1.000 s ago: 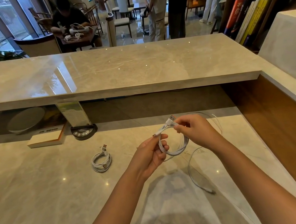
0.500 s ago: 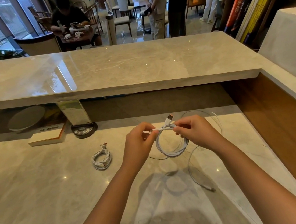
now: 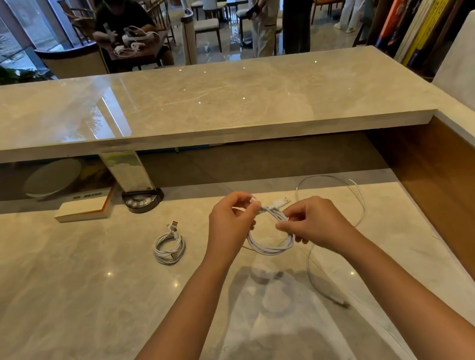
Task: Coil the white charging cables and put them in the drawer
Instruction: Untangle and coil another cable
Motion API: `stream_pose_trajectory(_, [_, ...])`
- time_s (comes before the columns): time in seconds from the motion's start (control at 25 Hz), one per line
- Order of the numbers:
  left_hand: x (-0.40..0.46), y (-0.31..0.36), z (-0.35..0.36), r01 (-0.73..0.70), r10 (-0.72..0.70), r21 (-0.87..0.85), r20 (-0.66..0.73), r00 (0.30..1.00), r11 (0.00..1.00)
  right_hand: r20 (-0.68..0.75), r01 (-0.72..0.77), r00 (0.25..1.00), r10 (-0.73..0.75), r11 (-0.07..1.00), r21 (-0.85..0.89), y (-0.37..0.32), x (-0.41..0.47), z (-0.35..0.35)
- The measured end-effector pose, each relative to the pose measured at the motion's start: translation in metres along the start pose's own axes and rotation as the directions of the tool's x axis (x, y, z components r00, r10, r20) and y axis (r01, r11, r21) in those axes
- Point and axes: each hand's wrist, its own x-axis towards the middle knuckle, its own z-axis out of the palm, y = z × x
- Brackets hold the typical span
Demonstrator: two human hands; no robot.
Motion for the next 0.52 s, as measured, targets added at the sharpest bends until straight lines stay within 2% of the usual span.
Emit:
stream_pose_trajectory(0.08, [-0.001,-0.001,0.000,0.040,-0.039,-0.025,0.024,0.999,0.999,-0.105,0.026,0.994,-0.037,0.994,-0.106,-0.002,0.000,0.010])
stream_pose_trajectory(0.16, [-0.004,-0.003,-0.003,0.208,-0.200,-0.104,0.084,0.976,0.973,-0.219,0.053,0.972,-0.083,0.988,-0.143,0.000,0.002,0.014])
stream_pose_trajectory(0.24, [-0.010,-0.009,-0.011,0.381,-0.344,-0.199,0.196,0.918,0.903,-0.259,0.073,0.959,-0.118,0.982,-0.177,0.002,0.007,0.014])
stream_pose_trajectory(0.32, [-0.015,-0.016,-0.019,0.440,-0.380,-0.276,0.246,0.892,0.855,-0.250,0.089,0.959,-0.132,0.980,-0.176,0.001,0.011,0.018])
stream_pose_trajectory(0.52, [-0.017,-0.042,-0.038,0.442,-0.438,-0.388,0.105,0.893,0.809,-0.177,0.037,0.984,-0.036,0.999,0.001,-0.004,0.020,0.053])
